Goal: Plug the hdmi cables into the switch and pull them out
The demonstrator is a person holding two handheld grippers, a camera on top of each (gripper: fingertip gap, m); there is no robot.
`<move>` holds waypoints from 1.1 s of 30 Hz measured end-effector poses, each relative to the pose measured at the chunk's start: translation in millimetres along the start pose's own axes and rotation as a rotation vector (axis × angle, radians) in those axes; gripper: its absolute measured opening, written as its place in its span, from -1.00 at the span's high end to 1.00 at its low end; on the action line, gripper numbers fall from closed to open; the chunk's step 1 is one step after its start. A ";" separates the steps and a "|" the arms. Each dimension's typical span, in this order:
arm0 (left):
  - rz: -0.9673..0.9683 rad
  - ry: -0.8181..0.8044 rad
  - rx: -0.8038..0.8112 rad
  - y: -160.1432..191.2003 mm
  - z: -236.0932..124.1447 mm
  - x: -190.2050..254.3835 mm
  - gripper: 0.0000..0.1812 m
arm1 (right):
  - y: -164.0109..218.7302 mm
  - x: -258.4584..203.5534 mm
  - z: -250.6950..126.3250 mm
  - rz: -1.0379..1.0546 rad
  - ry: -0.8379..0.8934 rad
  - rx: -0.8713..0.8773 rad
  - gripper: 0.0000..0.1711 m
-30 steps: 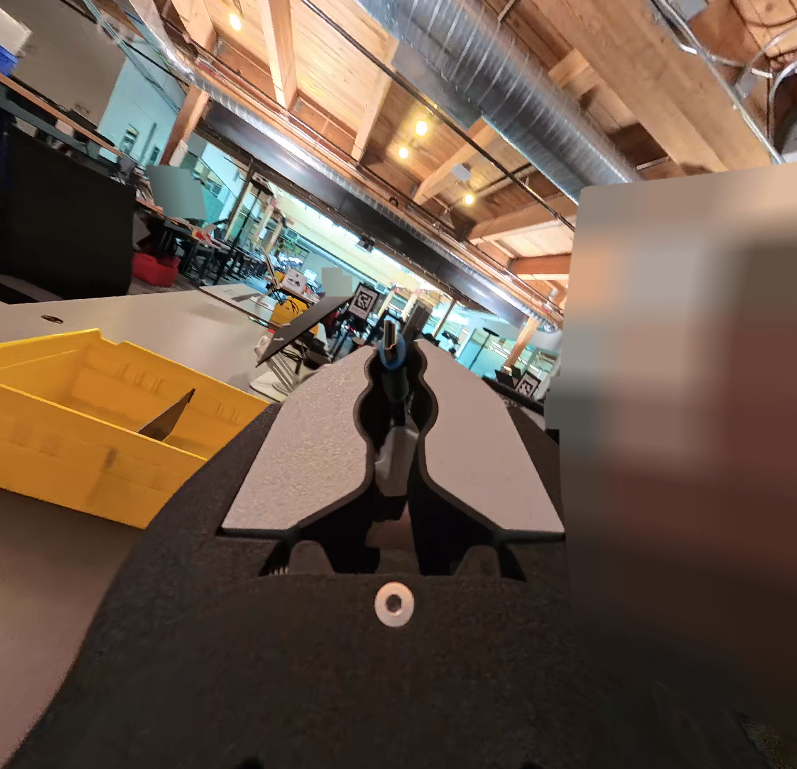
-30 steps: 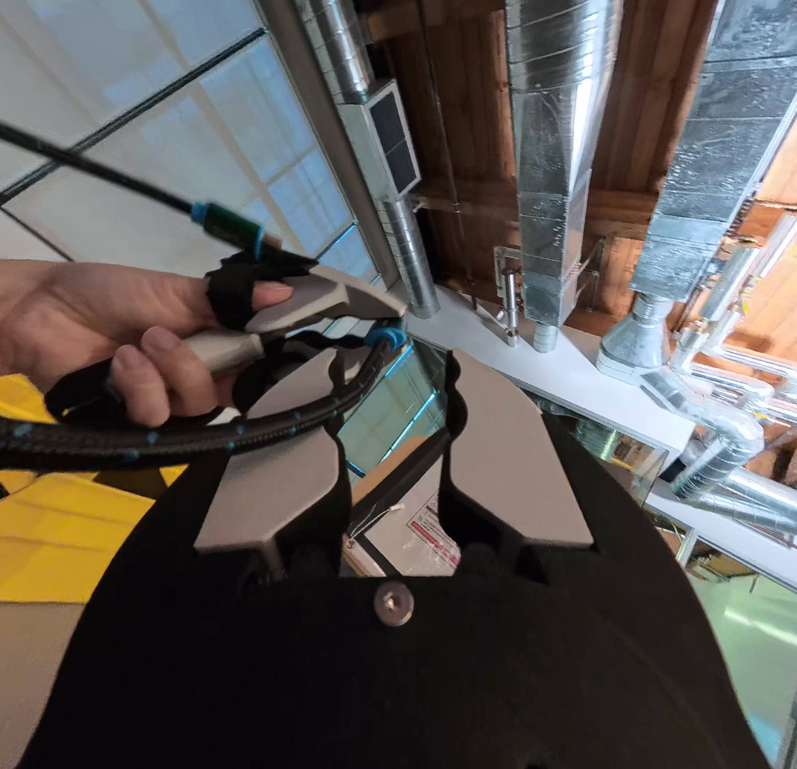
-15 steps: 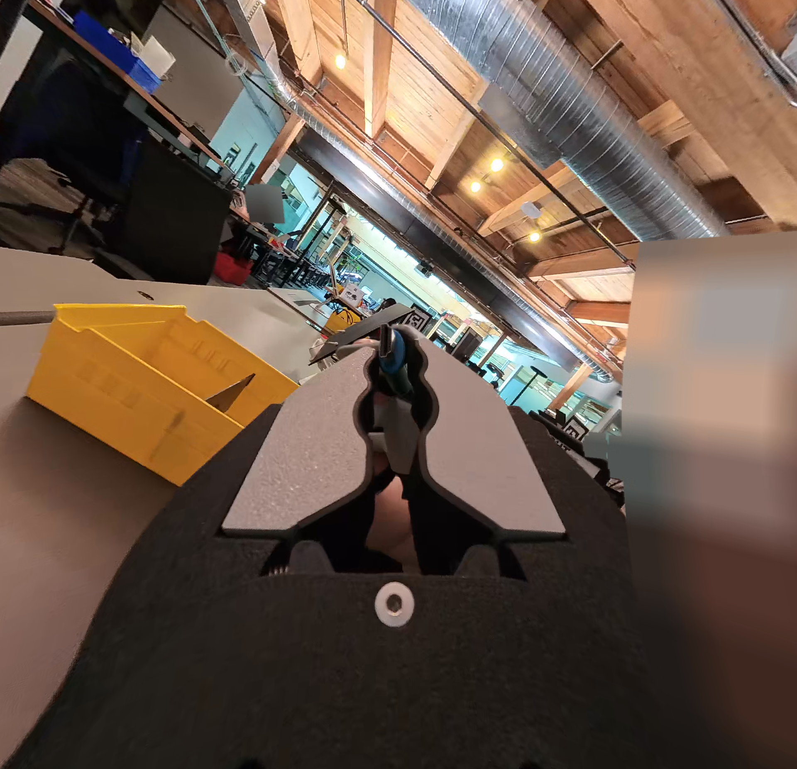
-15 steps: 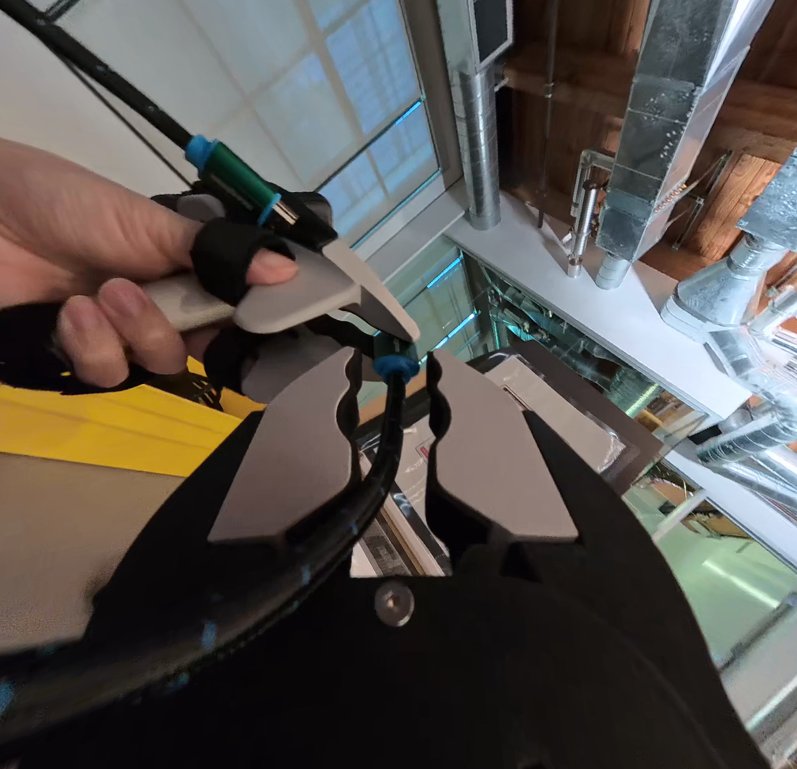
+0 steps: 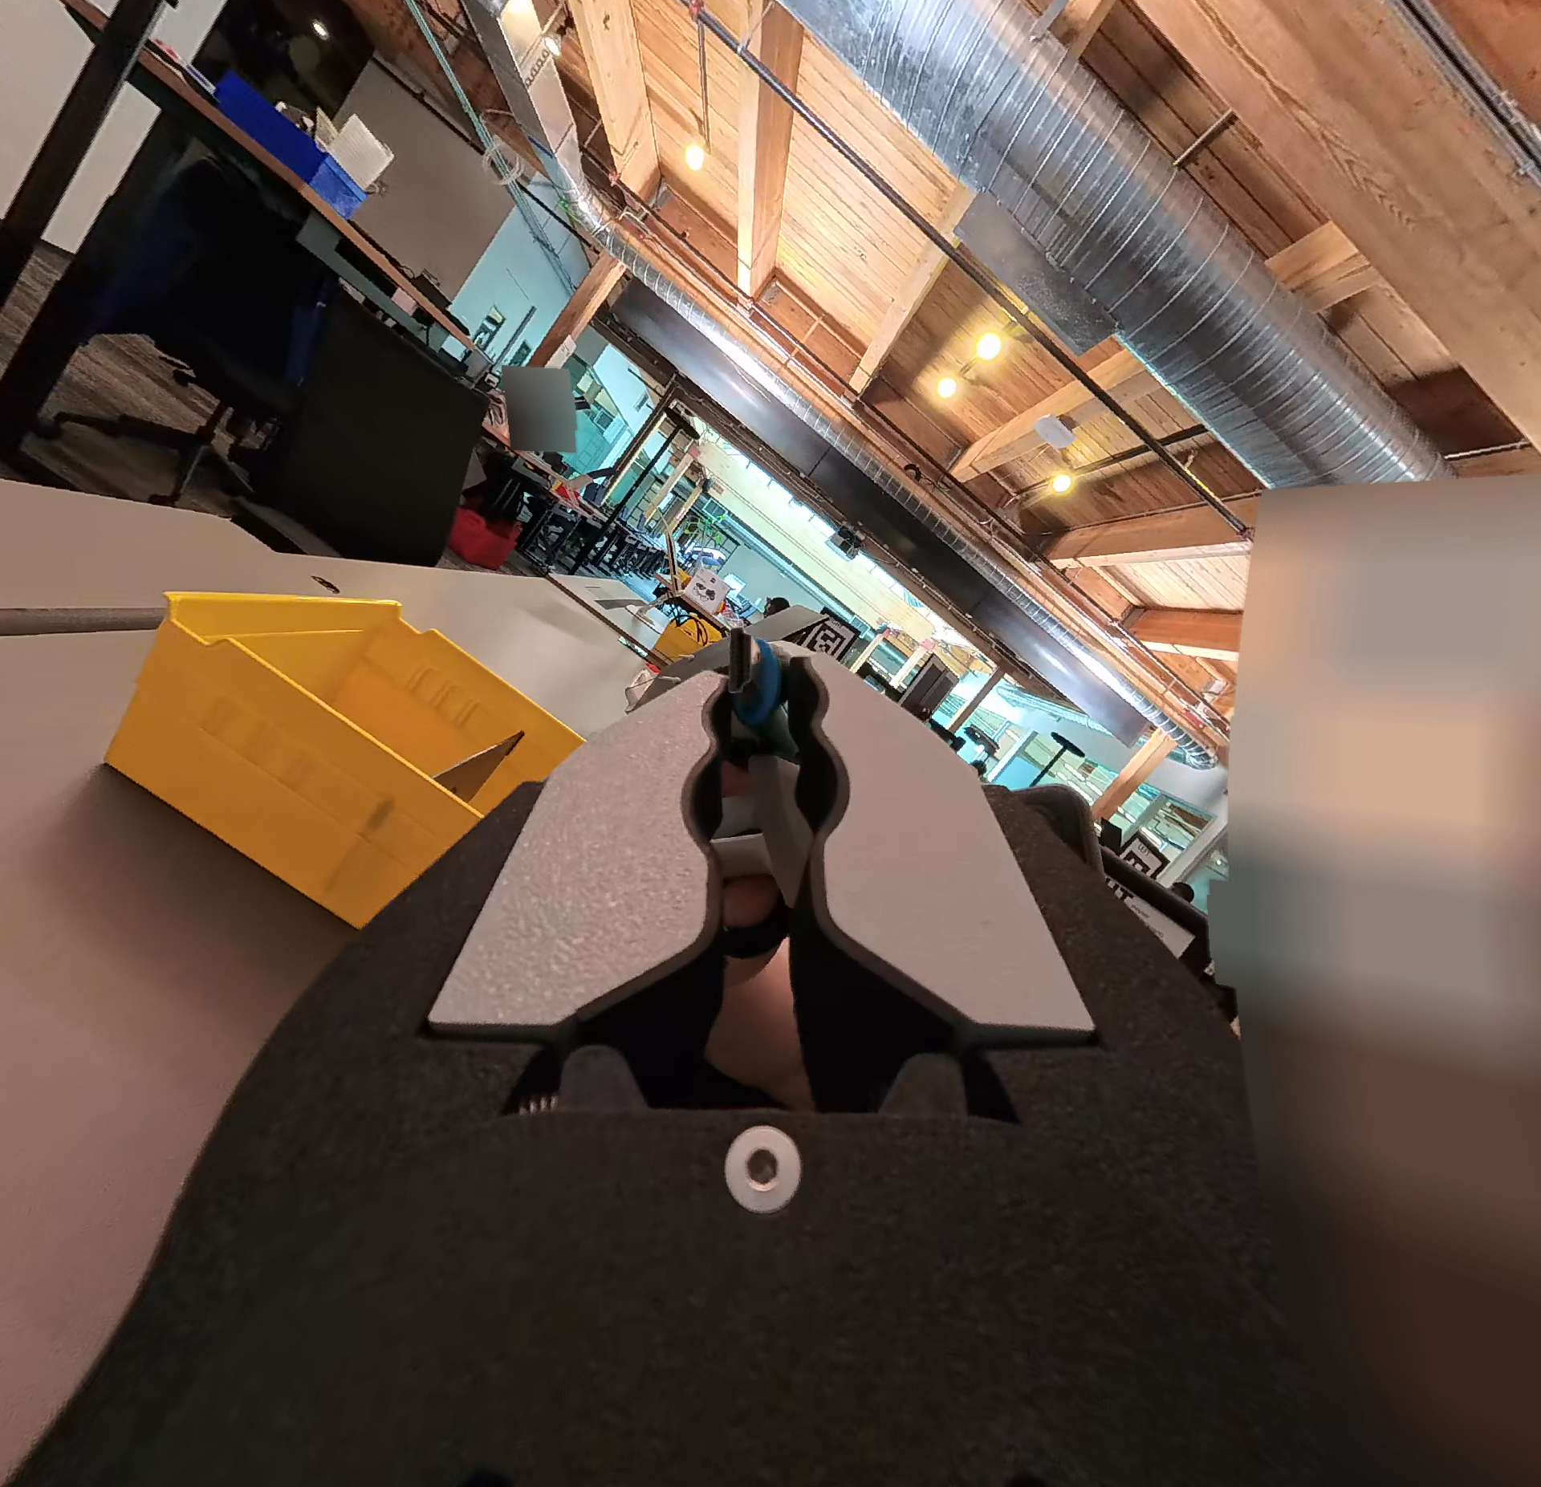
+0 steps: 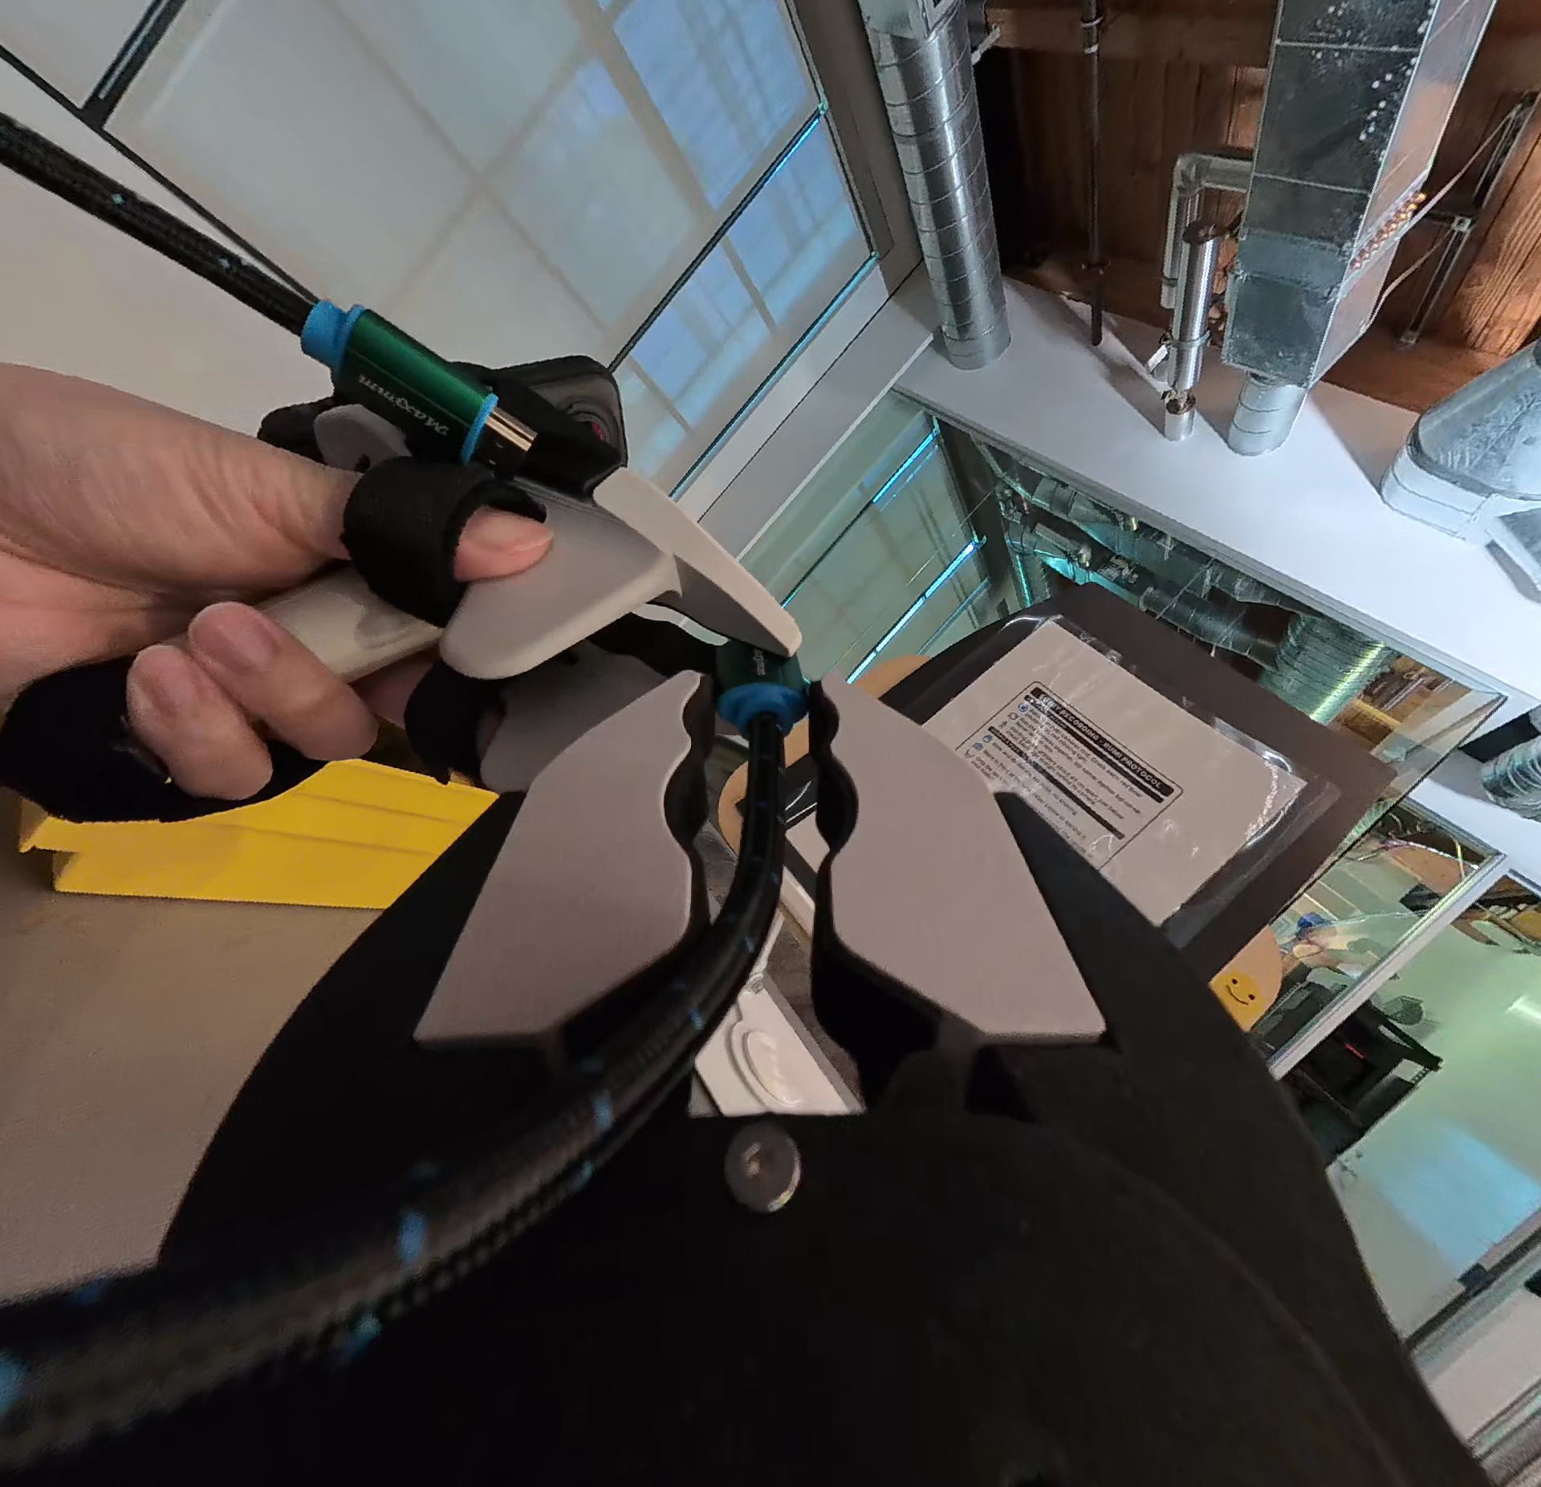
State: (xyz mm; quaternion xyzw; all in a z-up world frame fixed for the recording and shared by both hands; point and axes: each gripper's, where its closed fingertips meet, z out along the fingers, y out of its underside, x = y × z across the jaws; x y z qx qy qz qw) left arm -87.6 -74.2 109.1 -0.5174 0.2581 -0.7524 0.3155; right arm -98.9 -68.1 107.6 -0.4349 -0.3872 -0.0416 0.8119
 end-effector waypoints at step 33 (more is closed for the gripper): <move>0.849 -0.613 -0.765 47.3 -39.3 -87.8 0.35 | 6.9 175.5 -72.2 0.303 0.089 -0.055 0.75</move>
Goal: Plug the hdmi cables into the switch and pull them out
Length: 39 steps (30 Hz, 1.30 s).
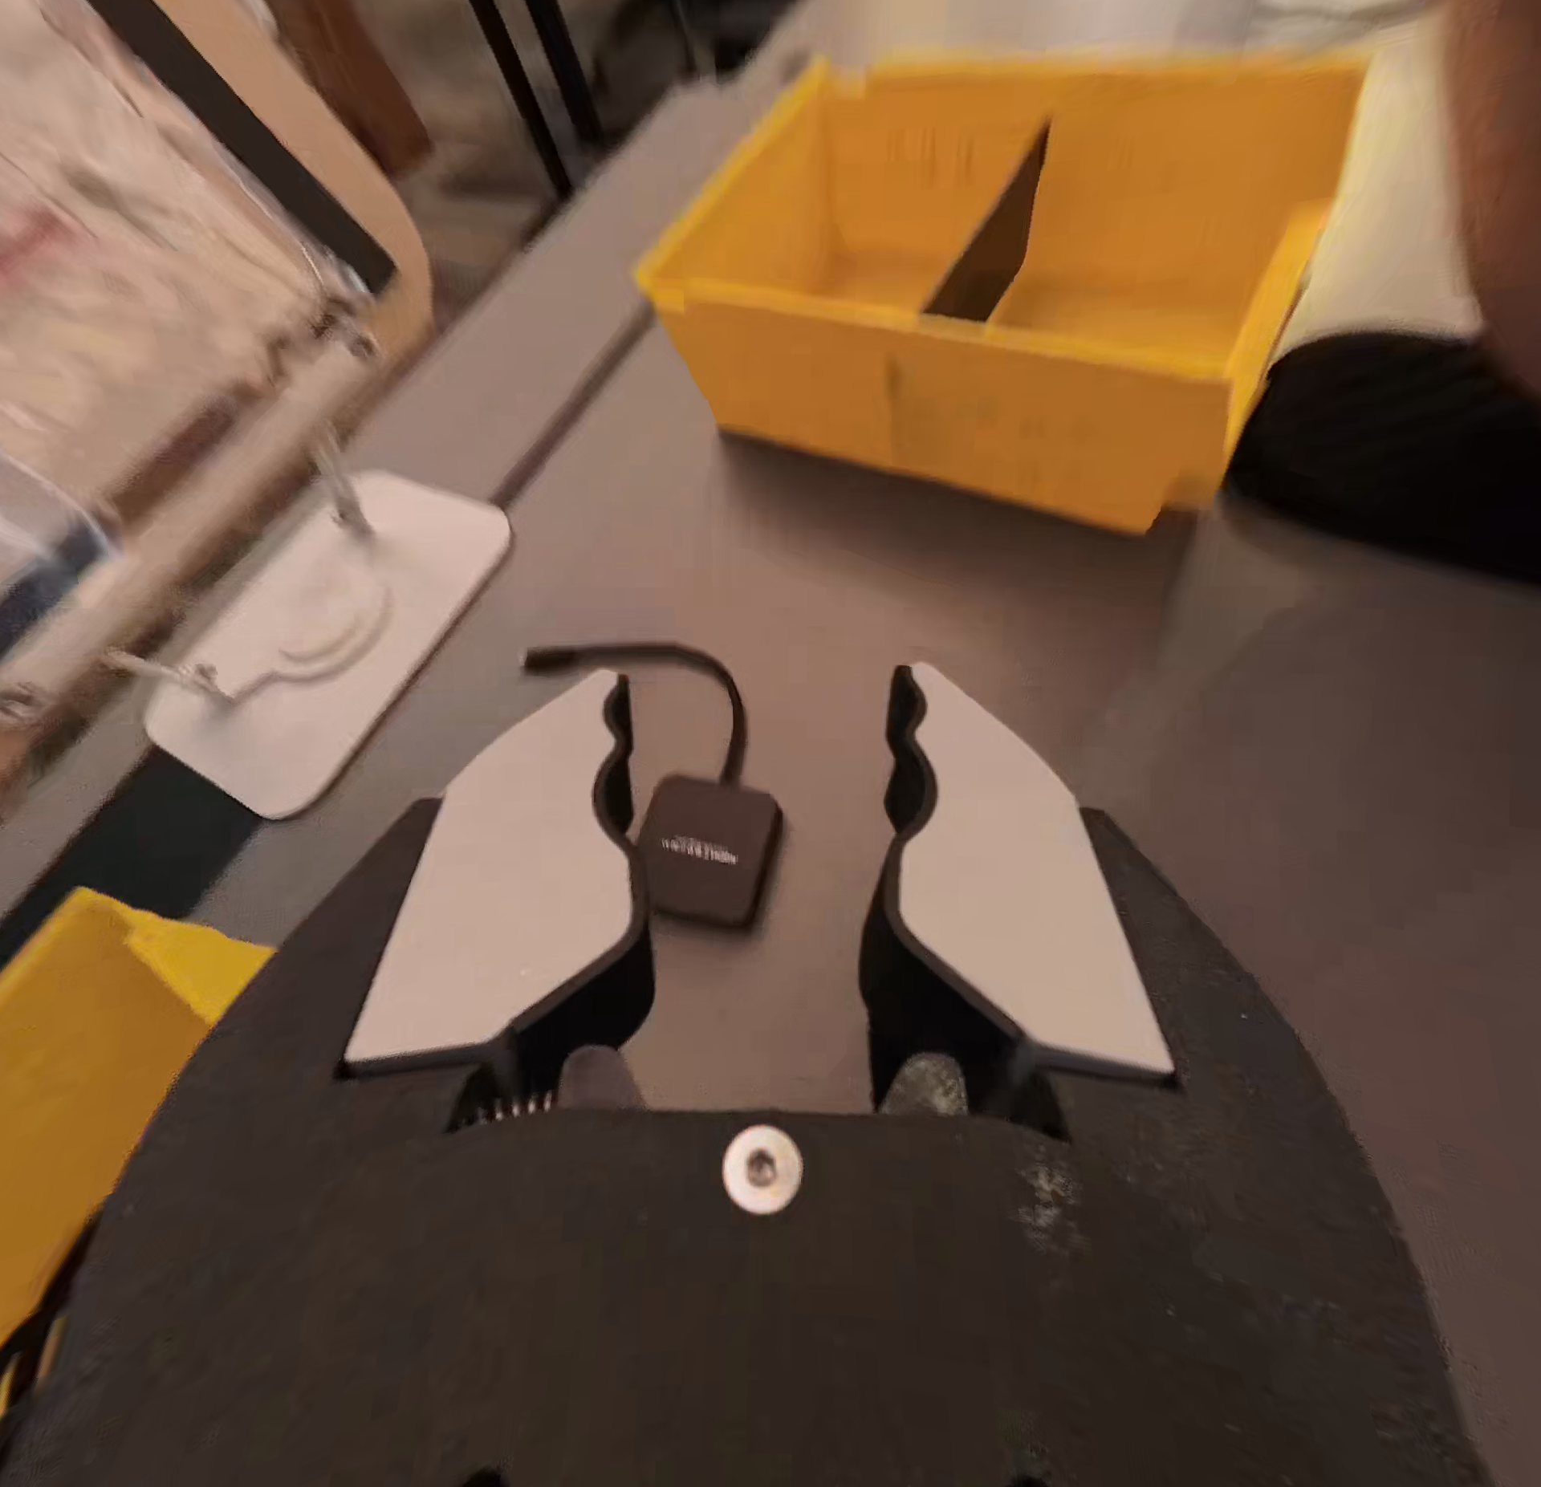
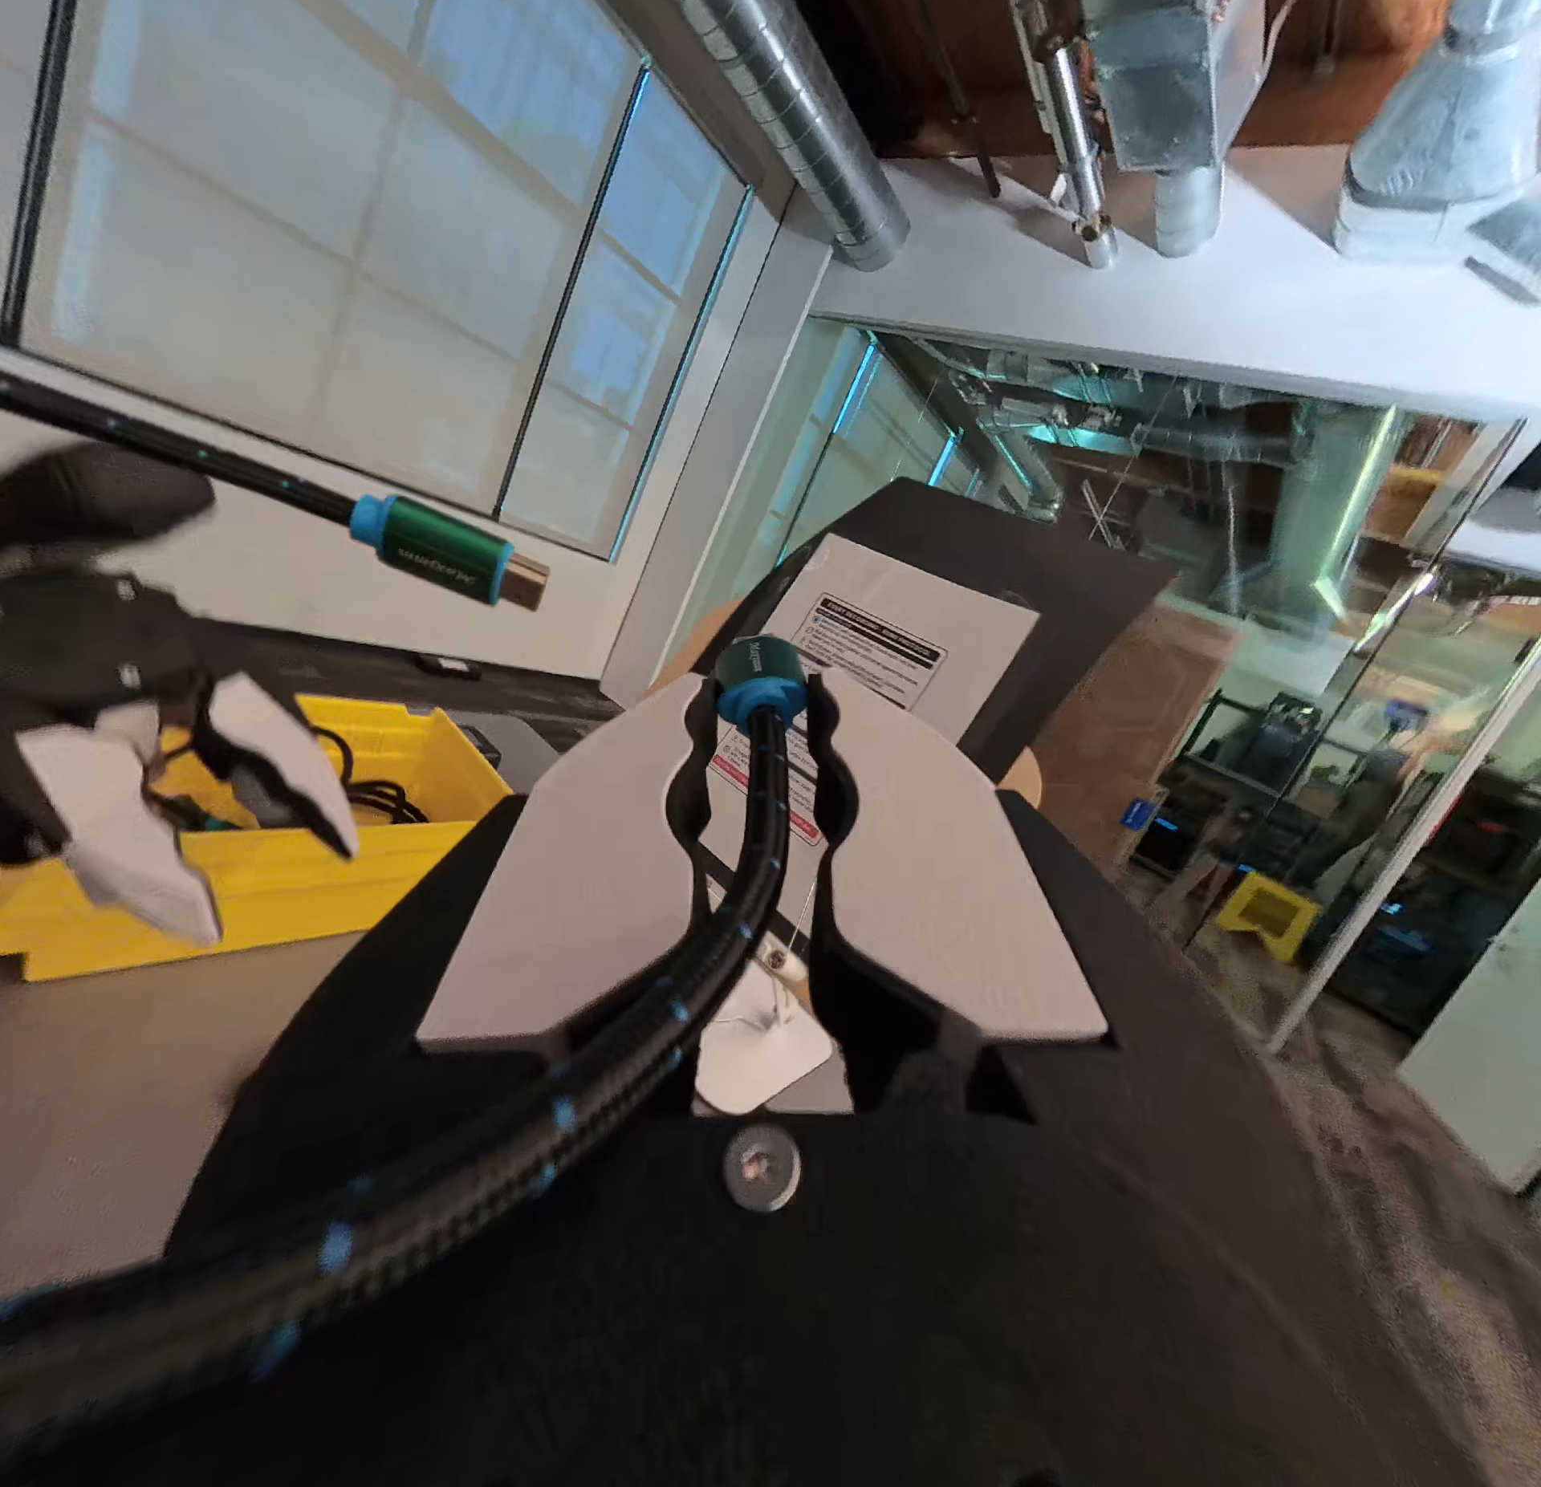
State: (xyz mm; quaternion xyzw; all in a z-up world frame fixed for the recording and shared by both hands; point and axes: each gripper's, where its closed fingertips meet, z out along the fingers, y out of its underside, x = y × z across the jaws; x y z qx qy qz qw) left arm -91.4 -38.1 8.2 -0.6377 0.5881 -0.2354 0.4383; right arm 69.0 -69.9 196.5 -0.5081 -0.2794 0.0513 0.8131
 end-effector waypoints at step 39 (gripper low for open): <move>-0.329 0.101 -0.974 152.9 90.9 -35.2 0.27 | 11.5 39.5 -21.2 0.113 -0.051 -0.027 0.74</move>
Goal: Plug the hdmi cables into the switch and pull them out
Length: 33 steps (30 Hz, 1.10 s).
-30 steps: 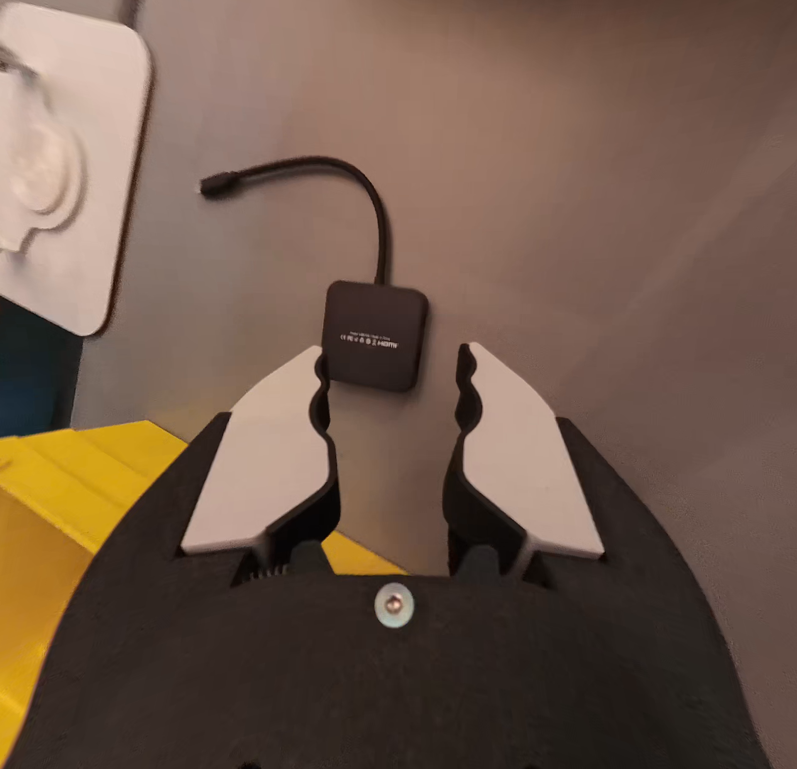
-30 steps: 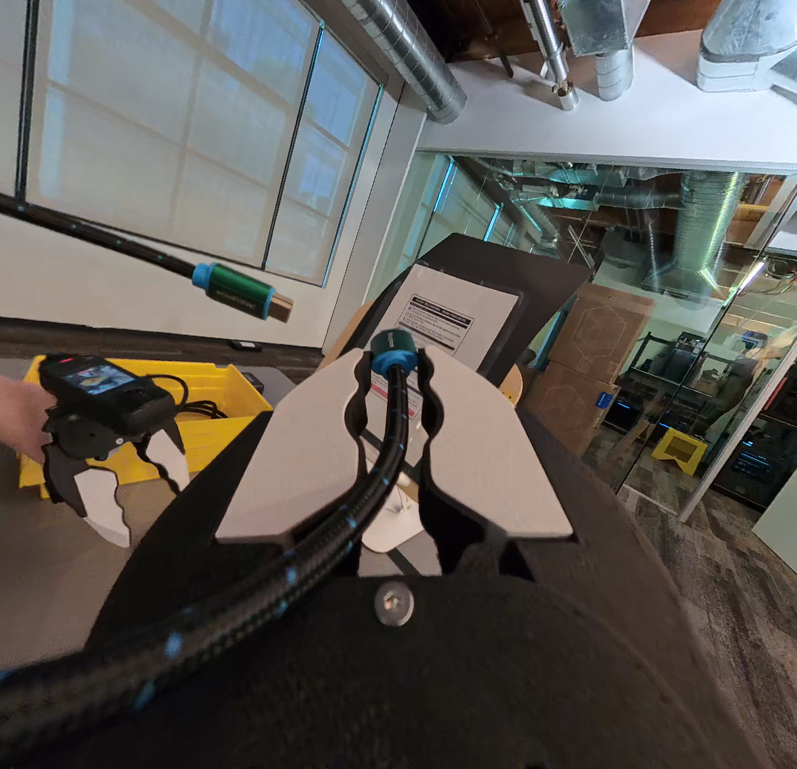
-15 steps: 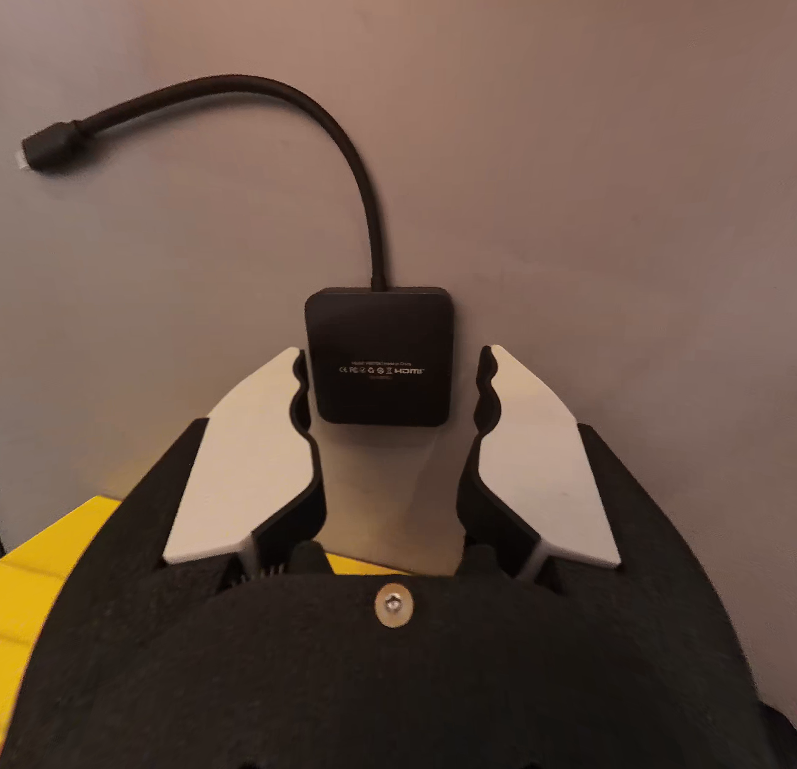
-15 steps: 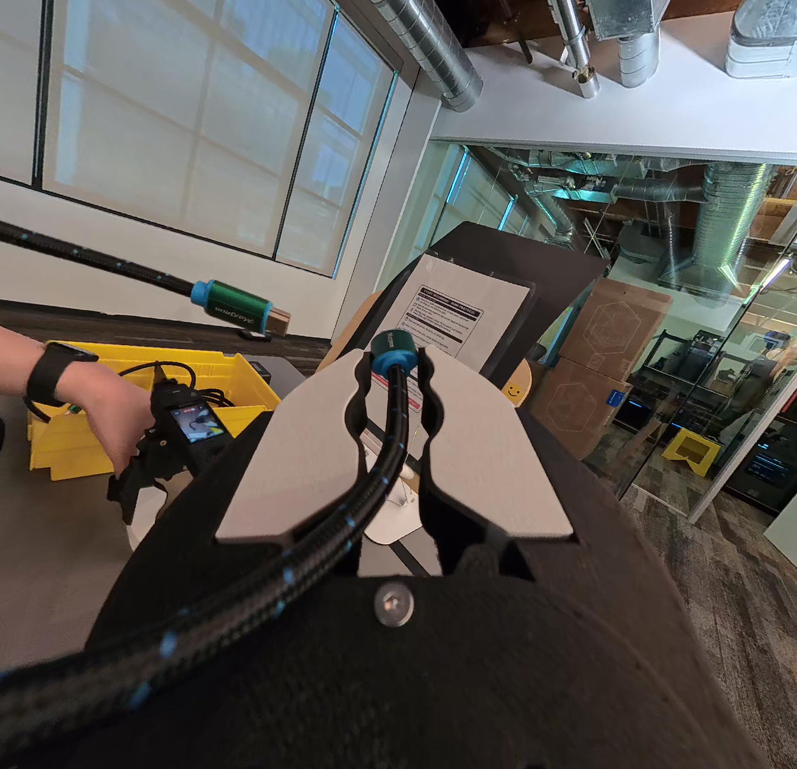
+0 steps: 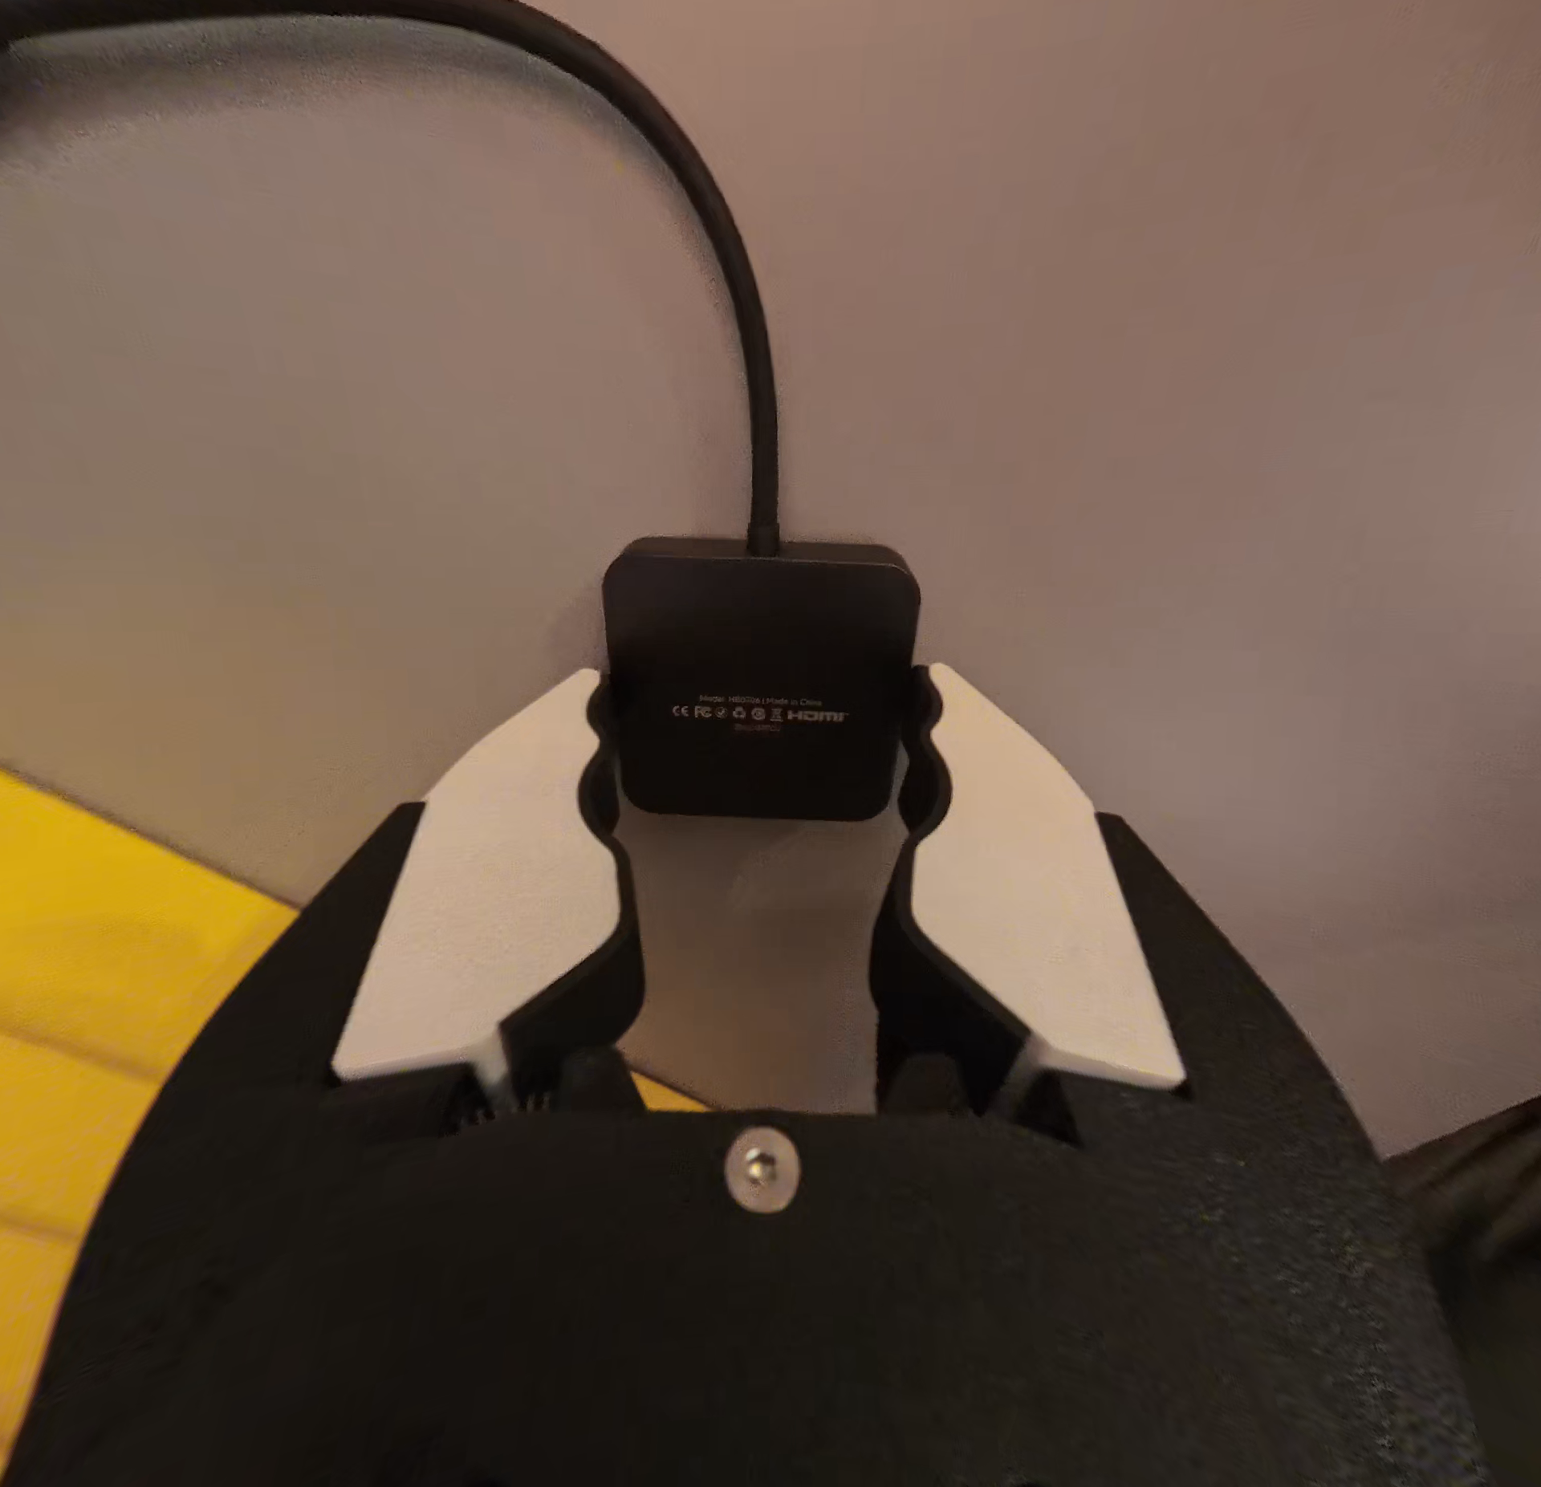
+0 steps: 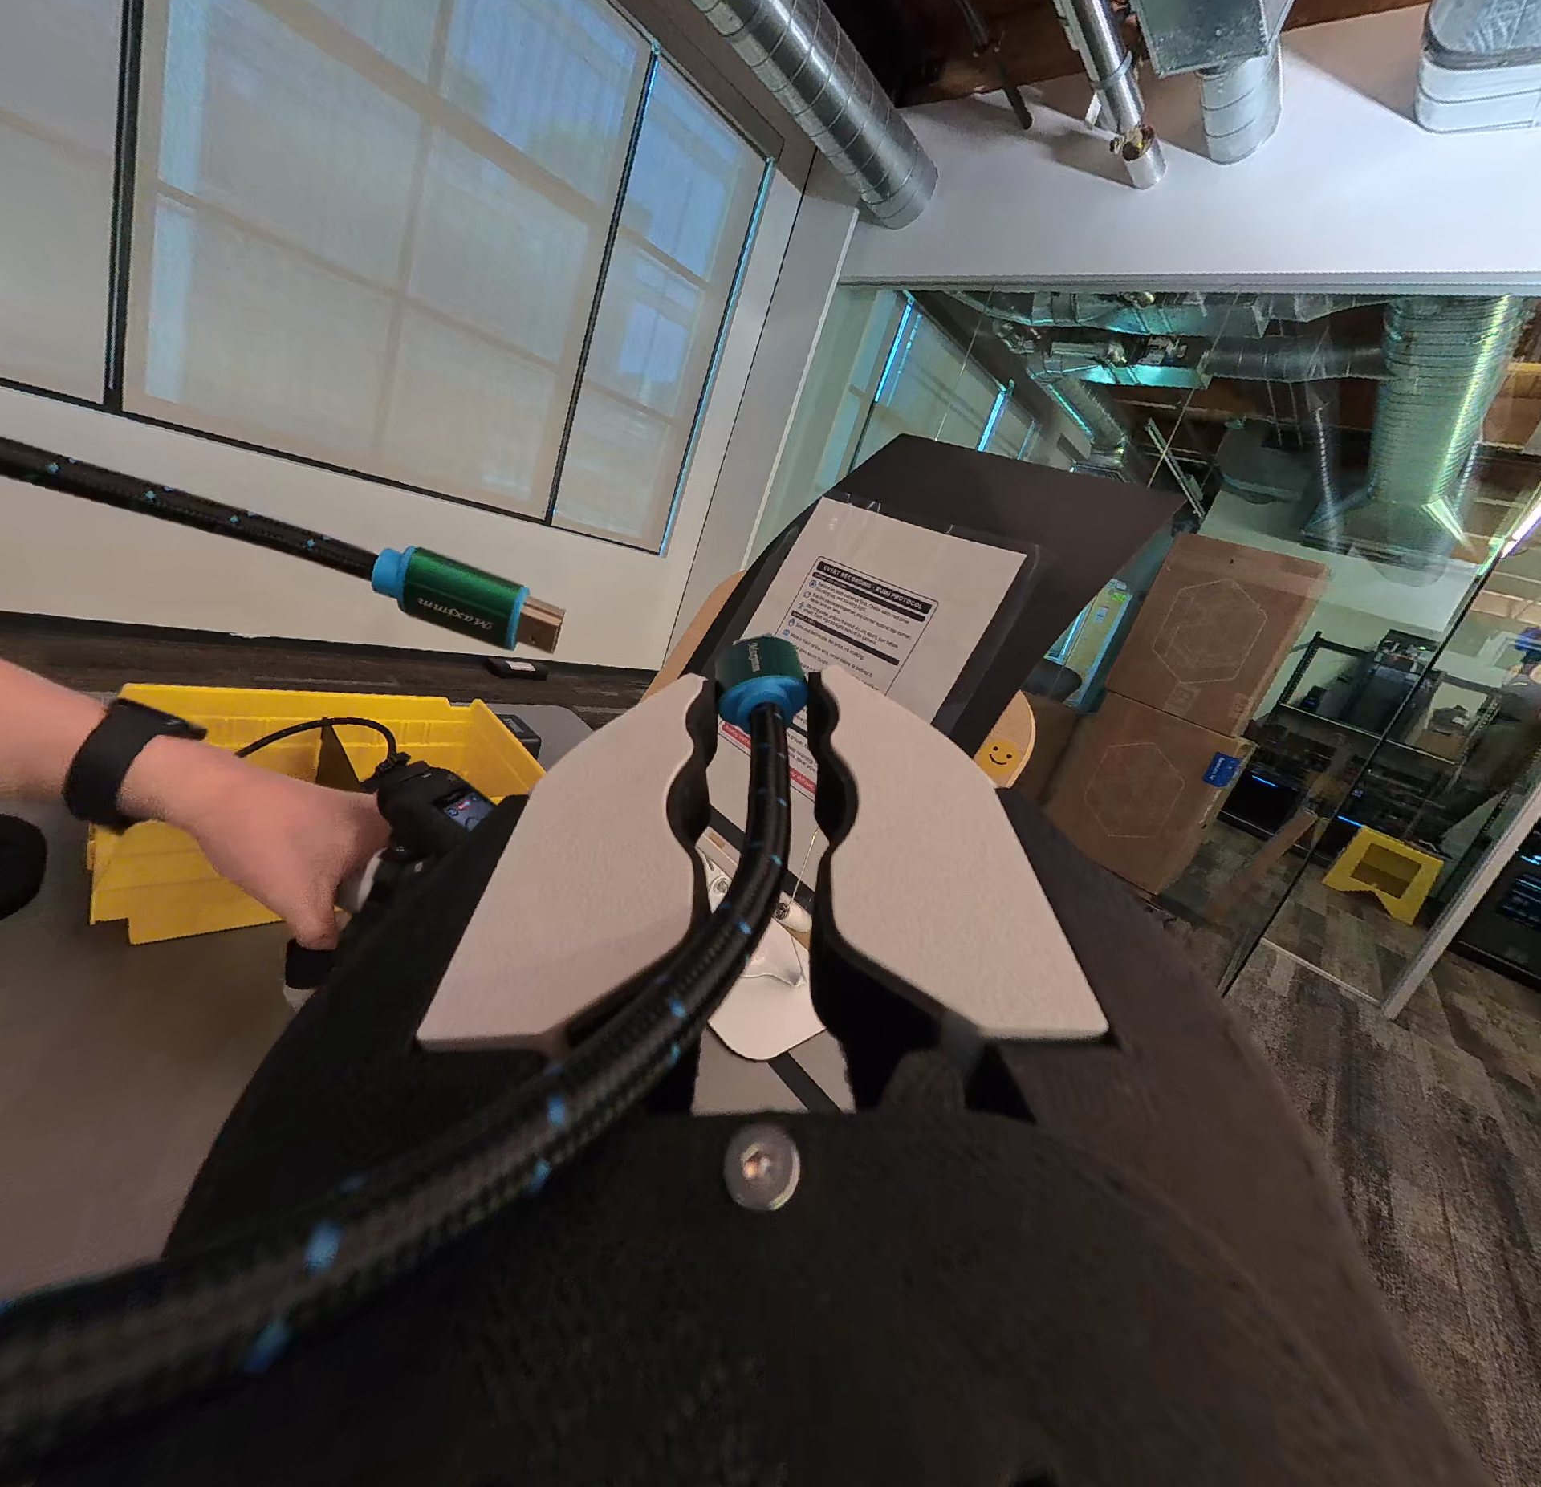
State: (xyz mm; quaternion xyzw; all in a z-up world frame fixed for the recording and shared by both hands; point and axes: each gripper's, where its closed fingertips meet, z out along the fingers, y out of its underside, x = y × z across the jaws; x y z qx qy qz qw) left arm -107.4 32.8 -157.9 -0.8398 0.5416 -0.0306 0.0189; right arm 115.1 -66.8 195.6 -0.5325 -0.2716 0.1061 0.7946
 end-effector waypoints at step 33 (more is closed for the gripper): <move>0.354 -0.054 0.286 11.4 3.4 92.5 0.09 | -9.4 -5.9 -2.1 -0.055 0.006 0.030 0.88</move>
